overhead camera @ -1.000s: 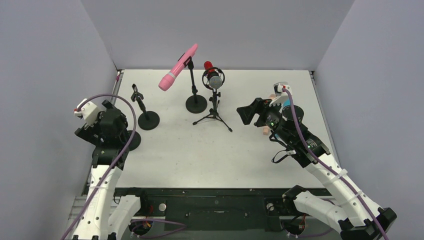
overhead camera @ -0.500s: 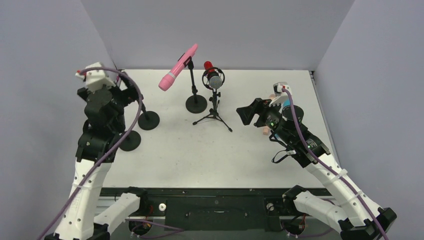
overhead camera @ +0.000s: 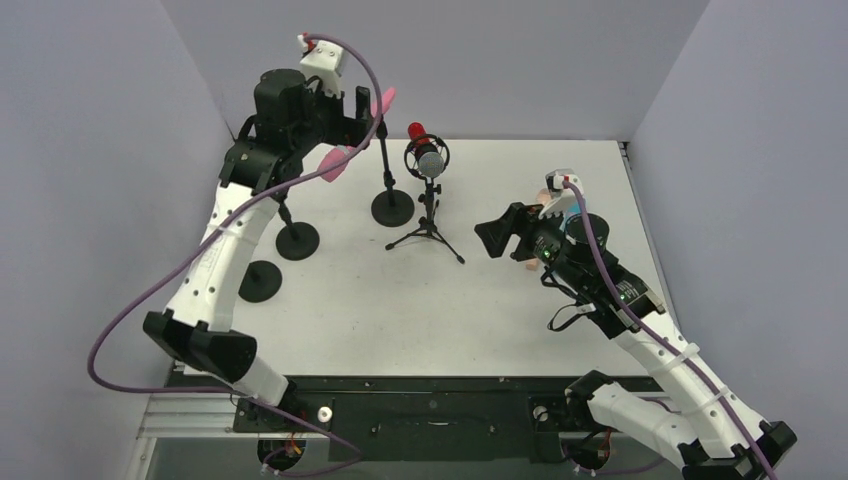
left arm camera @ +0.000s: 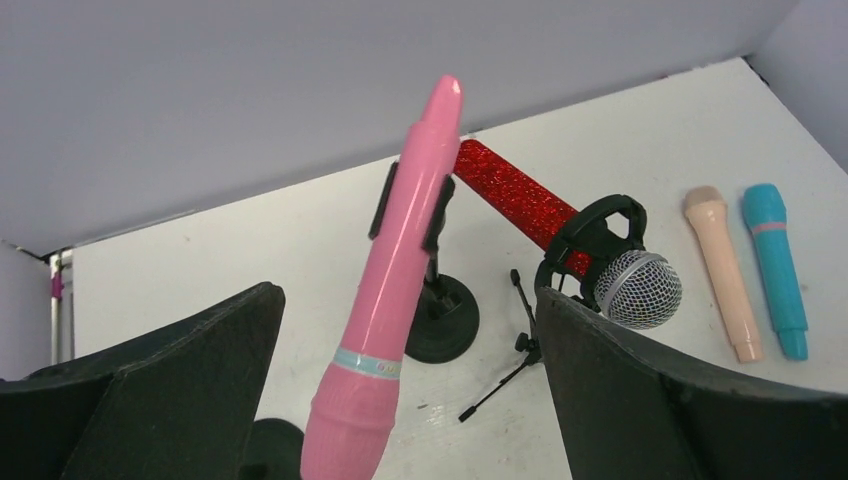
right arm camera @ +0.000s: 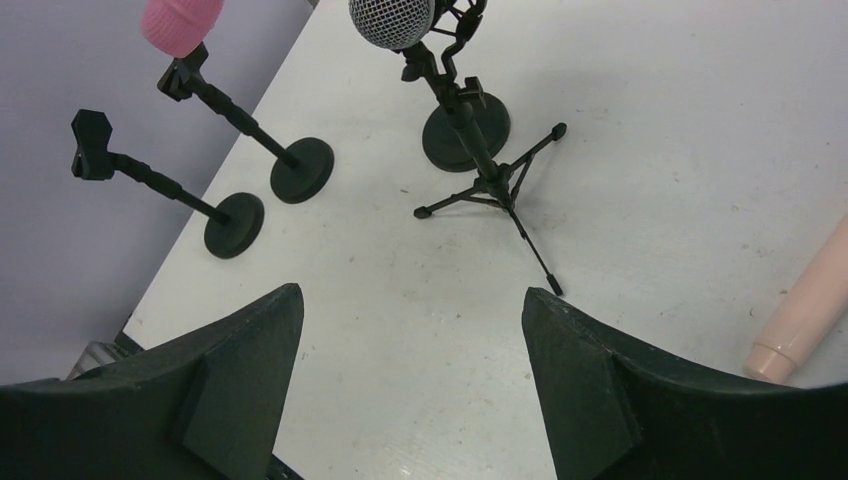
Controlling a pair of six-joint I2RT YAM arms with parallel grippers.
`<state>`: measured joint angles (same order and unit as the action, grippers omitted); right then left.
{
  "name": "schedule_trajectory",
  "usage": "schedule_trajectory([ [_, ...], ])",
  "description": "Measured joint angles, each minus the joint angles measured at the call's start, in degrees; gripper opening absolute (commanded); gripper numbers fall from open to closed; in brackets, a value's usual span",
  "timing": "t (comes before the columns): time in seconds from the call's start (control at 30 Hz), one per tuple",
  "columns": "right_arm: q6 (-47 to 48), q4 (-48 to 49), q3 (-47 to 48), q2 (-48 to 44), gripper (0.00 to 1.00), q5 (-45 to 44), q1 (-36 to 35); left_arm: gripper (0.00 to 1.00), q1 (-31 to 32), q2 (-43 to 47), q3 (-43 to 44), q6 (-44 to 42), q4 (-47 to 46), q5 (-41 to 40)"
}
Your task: Remove the microphone from the stand
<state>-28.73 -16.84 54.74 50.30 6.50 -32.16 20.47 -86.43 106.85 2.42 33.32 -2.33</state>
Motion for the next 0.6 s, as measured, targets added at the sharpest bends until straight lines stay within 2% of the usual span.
schedule_trajectory([
  [0.27,0.9,-2.6,0.5,-2.1,0.76,0.0,0.0,1.00,0.1,-13.2,15.0,-3.6,6.6,7.4],
  [0.47,0.8,-3.5,0.5,-2.6,0.76,0.0,0.0,0.91,0.2,-19.4,21.9,-5.6,11.0,7.8],
  [0.6,0.8,-3.6,0.5,-2.6,0.76,0.0,0.0,0.83,0.2,-22.3,22.8,-6.7,12.1,7.8],
])
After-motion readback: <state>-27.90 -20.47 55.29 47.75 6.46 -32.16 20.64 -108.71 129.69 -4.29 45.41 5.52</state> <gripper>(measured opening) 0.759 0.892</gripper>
